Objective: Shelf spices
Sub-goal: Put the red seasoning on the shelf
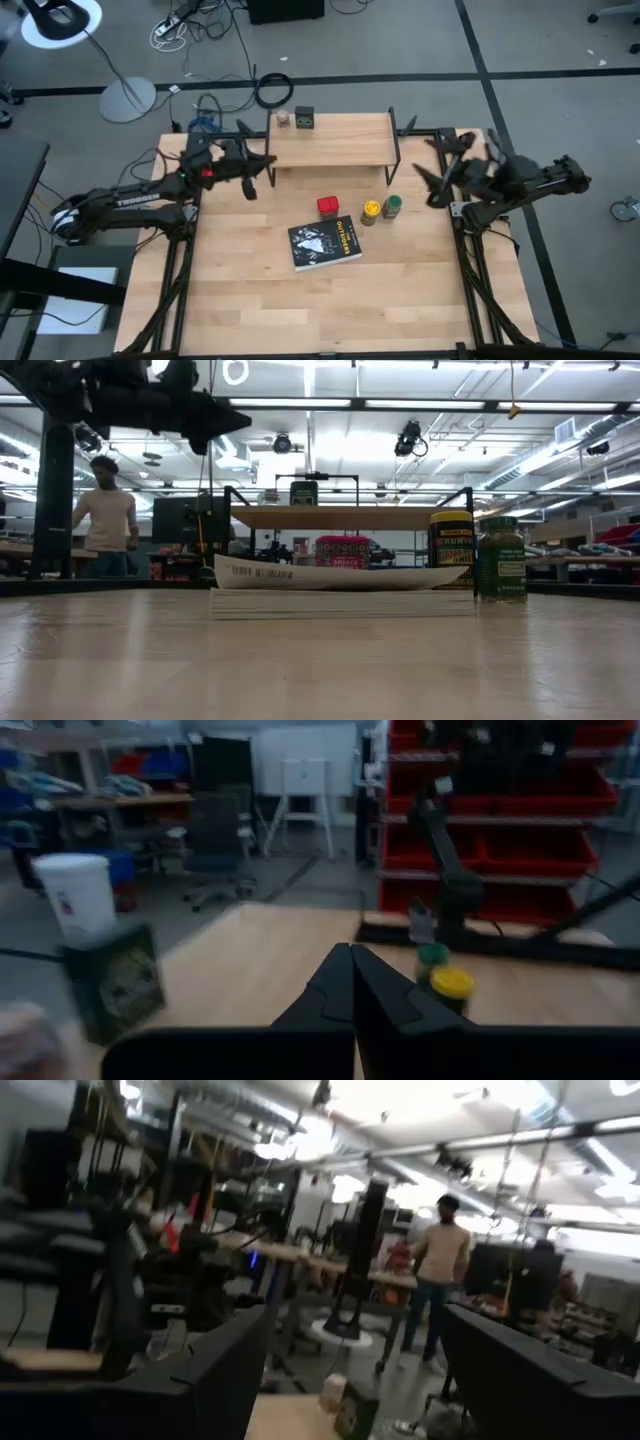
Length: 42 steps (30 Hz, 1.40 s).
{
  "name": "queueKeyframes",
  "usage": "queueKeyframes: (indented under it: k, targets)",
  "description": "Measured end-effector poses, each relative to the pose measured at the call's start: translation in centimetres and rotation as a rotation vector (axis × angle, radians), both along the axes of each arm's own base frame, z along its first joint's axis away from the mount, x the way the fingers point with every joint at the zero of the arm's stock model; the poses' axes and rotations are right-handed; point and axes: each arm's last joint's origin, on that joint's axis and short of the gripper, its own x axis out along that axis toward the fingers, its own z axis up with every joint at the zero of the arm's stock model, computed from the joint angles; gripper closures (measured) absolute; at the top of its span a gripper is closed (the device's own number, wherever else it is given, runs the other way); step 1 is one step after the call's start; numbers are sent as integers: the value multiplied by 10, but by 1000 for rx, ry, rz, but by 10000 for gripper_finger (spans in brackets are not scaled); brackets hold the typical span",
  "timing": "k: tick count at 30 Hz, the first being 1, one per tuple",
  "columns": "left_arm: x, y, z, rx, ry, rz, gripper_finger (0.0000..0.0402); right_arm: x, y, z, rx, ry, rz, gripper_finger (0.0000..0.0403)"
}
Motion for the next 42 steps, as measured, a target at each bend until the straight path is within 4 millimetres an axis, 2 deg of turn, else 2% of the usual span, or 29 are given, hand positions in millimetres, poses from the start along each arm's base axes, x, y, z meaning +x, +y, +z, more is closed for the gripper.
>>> queueKeyframes:
  k: [3,6,9,15,19,22,26,32,37,42]
  targets:
    - [11,-3,-8,-10,32,-36,395,16,4,-1,-2,47,2,110]
    - [26,-6,-25,-51,106,-78,368,26,4,2,4,55,-17,110]
    - [40,-11,-40,-95,156,-98,319,35,4,3,14,69,-22,110]
    - [65,-20,-62,-109,174,-4,202,46,2,-1,15,81,-5,110]
    - [80,-25,-63,-120,190,6,142,48,2,-2,18,83,4,110]
    - [84,-28,-62,-120,193,-9,121,49,3,-2,18,78,40,110]
    - [84,-31,-52,-124,144,-21,129,50,4,-3,19,87,88,110]
    - [72,-37,-17,-47,-43,-36,191,54,7,-7,40,103,160,110]
    - [47,-44,13,57,-111,9,242,63,9,-15,92,144,213,110]
    - [10,-54,40,132,-150,108,275,82,7,-39,208,297,253,110]
